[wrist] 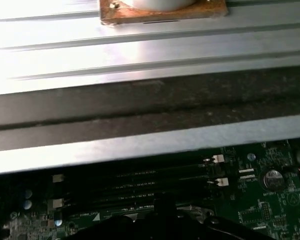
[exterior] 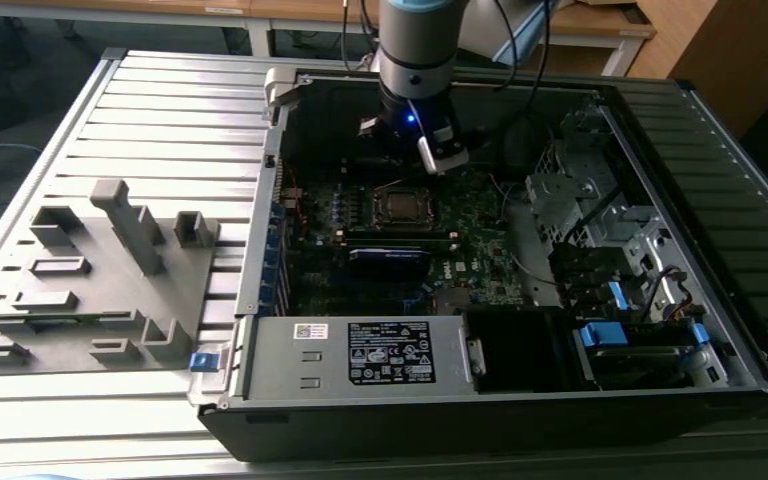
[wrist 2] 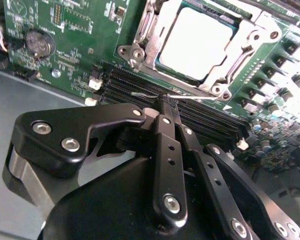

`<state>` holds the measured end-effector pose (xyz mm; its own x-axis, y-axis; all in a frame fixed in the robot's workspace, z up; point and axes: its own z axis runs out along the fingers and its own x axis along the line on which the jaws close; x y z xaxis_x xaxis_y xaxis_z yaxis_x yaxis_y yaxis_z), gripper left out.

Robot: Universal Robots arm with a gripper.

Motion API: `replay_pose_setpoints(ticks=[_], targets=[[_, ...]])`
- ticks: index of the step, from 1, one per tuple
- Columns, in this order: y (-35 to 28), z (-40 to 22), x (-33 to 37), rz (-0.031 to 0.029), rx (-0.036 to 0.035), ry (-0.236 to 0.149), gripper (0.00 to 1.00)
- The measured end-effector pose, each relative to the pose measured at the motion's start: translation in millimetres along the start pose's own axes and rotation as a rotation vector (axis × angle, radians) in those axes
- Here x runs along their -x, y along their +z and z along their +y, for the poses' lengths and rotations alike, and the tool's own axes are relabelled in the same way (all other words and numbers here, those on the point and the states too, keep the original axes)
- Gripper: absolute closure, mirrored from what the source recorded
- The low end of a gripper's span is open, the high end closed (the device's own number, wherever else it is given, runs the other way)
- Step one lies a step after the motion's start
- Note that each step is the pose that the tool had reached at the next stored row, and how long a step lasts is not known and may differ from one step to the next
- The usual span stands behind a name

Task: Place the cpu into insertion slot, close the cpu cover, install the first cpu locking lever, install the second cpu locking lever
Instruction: 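Install the first cpu locking lever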

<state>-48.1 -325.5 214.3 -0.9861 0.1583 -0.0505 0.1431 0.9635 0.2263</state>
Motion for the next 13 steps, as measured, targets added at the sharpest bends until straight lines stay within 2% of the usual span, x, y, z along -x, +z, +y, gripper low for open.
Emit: replay_pose_setpoints(ticks=[2, 6, 10, 13], targets=[[0.4, 0.0, 0.0, -0.0046, -0.0013, 0.020, 0.89], [1.0, 0.0, -0.1, -0.0082, -0.0020, 0.036, 0.89], [1.9, 0.1, -0.2, -0.0182, -0.0041, 0.078, 0.89], [1.9, 0.1, -0.2, -0.0185, -0.0043, 0.079, 0.89]])
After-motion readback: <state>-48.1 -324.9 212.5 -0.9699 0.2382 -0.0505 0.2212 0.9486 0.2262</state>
